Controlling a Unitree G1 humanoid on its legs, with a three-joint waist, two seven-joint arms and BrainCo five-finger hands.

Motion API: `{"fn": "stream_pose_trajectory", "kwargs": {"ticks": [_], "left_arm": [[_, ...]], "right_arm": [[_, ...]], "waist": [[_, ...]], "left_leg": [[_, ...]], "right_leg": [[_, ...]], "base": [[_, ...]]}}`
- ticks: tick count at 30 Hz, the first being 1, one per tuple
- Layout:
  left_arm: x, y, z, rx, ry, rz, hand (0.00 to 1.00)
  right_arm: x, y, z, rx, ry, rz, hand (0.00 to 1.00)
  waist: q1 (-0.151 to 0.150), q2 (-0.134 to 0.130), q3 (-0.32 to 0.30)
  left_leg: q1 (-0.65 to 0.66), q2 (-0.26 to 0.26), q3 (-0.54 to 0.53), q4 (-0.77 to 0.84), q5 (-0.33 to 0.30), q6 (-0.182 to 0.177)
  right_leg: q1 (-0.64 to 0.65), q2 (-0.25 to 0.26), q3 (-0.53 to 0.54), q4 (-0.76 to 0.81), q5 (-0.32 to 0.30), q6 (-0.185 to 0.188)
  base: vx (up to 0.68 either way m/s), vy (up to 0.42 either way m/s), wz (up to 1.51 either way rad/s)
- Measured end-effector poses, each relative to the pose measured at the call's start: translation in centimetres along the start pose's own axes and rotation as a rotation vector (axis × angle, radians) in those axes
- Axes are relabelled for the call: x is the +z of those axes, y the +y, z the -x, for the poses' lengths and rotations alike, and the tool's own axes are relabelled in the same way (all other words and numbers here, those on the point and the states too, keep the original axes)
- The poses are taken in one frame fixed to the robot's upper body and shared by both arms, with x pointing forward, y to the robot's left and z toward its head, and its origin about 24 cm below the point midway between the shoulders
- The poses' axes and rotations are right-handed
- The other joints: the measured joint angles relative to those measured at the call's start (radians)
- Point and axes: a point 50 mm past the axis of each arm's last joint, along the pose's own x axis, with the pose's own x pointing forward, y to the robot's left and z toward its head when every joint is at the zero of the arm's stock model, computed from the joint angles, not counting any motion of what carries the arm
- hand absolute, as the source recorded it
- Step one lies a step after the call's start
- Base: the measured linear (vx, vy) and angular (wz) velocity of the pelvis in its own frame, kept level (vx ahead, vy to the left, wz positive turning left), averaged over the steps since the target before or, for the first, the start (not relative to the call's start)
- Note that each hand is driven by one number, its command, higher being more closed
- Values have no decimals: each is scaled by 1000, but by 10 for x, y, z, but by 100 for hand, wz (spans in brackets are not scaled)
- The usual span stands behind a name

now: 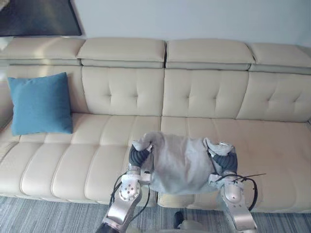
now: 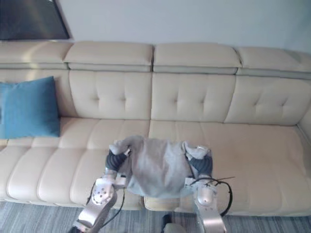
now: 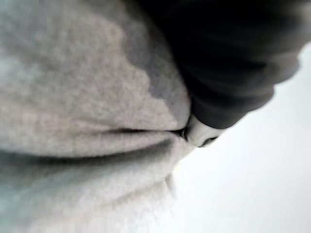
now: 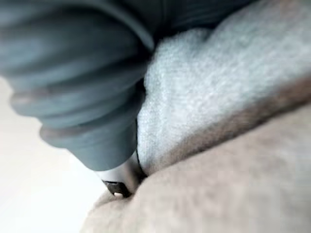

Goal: Pick up cushions and gather them together orderly.

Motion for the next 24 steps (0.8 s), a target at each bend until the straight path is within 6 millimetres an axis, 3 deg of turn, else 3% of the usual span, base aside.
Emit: {"fn": "stream_pose_trajectory", "kwargs": {"ticks": [4, 8, 14, 21, 24], "left_arm": [[34, 1, -35, 32, -153, -34, 100], [55, 7, -60, 88, -229, -67, 100], [105, 27, -103, 180, -382, -164, 100], [148, 39, -135, 232, -458, -194, 100], [148, 45, -143, 256, -424, -209, 100]], "right_arm": [[28, 13, -31, 3, -114, -52, 100], [60, 29, -64, 23, -225, -65, 100], [131, 49, -107, 47, -435, -65, 100], [178, 54, -132, 20, -526, -50, 100], [183, 56, -140, 0, -503, -48, 100]], "waist": [[-1, 0, 3], [0, -1, 22], [1, -2, 164], [-9, 0, 297], [-12, 4, 309]], "left_leg": [[-45, -10, -20, -27, 38, 0], [-119, -14, -18, -17, 57, -6], [-238, -11, -16, 33, 74, -24], [-312, -9, -19, 46, 97, -33], [-346, -9, -21, 45, 101, -34]], "right_leg": [[-4, -8, -15, -98, 70, -3], [-70, -10, -12, -112, 108, -10], [-195, -4, 2, -72, 136, -28], [-272, -1, 2, -52, 154, -37], [-307, -1, 2, -52, 157, -36]], "base": [[-60, 9, 10], [-90, -18, 1], [-106, -39, -4], [-35, -27, -1], [10, -2, 1]]}}
